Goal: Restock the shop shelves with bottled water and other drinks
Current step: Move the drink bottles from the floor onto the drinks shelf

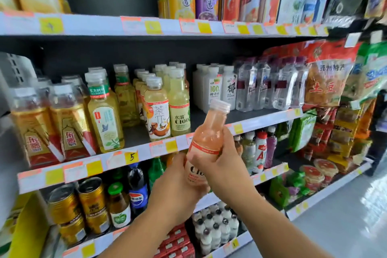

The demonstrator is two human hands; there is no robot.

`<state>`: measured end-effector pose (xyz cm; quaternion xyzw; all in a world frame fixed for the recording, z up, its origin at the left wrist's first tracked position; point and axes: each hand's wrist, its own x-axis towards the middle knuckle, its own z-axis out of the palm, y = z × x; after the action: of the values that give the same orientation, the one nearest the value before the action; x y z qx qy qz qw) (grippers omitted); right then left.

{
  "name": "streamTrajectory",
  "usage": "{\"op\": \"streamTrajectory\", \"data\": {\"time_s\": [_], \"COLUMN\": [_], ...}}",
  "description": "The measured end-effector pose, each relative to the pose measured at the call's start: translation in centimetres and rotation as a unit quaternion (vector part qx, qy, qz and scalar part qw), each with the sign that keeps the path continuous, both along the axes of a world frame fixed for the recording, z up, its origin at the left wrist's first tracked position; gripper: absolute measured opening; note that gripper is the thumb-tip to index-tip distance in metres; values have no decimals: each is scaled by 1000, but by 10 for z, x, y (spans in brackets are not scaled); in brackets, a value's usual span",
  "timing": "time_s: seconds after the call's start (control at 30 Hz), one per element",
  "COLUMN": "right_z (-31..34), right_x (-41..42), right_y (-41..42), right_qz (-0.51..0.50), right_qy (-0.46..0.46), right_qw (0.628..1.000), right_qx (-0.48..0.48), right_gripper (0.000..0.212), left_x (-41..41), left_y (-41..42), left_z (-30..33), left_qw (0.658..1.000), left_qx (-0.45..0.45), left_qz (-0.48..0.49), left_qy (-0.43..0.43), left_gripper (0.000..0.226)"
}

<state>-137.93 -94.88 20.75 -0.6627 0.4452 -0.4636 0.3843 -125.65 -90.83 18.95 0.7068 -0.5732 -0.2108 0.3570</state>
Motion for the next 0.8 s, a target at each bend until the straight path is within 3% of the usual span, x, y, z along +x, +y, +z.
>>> {"op": "streamTrajectory", "data": {"time_s": [0.13, 0.2, 0.3, 0.37, 0.53, 0.8], "right_z": [20, 32, 47, 54, 60, 44], "right_x": [4, 5, 5, 6, 19, 44], "right_y": [-23, -39, -64, -82, -135, -206], "right_qz": [-30, -55, -74, -85, -67, -35], "right_qy": [-10, -5, -14, -12, 5, 94], "right_qw": [999, 997, 995, 994, 995, 994], "right_qx": [-37, -57, -69, -73, -75, -46], "right_gripper": [64, 66, 75, 78, 73, 62], "left_x": [6, 17, 35, 40, 39, 41], "left_y": [-24, -39, -58, -63, -70, -72], "left_z": [16, 23, 23, 17, 16, 23], "left_qw": [996, 982, 920, 889, 847, 837], "left_qx": [-43, -21, 33, 58, 70, 98], "left_qz": [-15, -15, 12, 9, -1, -15], "left_qy": [-81, -187, -391, -455, -527, -539], "left_gripper": [54, 64, 72, 73, 75, 74]}}
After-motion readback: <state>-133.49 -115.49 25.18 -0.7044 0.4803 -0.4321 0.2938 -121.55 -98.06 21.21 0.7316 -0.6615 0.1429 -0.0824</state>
